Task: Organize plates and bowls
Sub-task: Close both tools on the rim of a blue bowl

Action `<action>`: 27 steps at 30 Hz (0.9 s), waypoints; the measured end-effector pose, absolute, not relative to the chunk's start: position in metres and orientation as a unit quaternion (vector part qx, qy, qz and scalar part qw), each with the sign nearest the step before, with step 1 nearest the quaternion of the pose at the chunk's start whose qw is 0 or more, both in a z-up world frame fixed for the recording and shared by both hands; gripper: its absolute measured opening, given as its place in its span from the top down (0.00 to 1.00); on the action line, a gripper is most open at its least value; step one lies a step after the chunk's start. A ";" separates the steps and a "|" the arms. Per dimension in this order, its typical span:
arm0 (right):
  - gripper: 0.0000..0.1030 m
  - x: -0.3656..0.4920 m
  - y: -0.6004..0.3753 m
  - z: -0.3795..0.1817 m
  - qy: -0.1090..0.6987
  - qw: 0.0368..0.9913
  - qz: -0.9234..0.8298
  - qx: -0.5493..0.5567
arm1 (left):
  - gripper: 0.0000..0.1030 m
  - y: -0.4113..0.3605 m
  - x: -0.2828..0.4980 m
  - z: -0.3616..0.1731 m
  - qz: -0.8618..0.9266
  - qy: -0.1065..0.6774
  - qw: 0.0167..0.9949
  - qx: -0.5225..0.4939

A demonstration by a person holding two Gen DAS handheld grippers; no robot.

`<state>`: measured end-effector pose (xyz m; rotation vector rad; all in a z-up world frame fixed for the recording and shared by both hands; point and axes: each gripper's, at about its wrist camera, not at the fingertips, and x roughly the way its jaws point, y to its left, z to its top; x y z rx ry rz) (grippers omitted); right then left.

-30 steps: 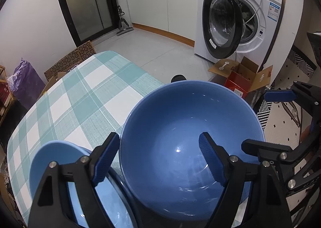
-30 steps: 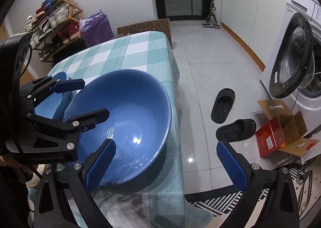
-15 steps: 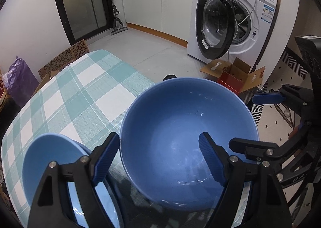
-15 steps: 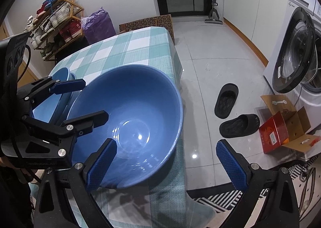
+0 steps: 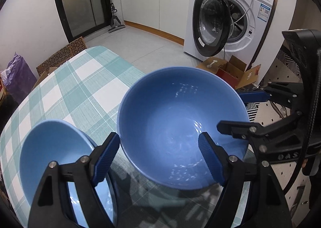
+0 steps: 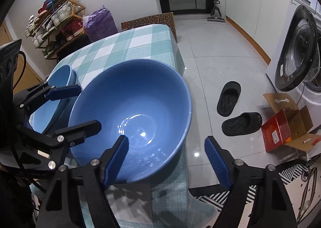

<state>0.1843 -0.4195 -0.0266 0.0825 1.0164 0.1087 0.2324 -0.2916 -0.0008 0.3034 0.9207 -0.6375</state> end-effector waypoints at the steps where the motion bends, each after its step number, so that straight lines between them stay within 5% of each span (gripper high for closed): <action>1: 0.31 0.184 -0.419 -0.027 0.486 0.872 0.052 0.039 | 0.22 -0.291 0.231 -0.001 -0.302 0.437 0.835 0.141; 12: 0.57 0.189 -0.423 -0.030 0.485 0.872 0.047 0.039 | 0.22 -0.276 0.217 0.002 -0.298 0.459 0.831 0.104; 27: 0.74 0.194 -0.429 -0.030 0.485 0.873 0.038 0.028 | 0.23 -0.286 0.220 -0.009 -0.302 0.479 0.820 0.086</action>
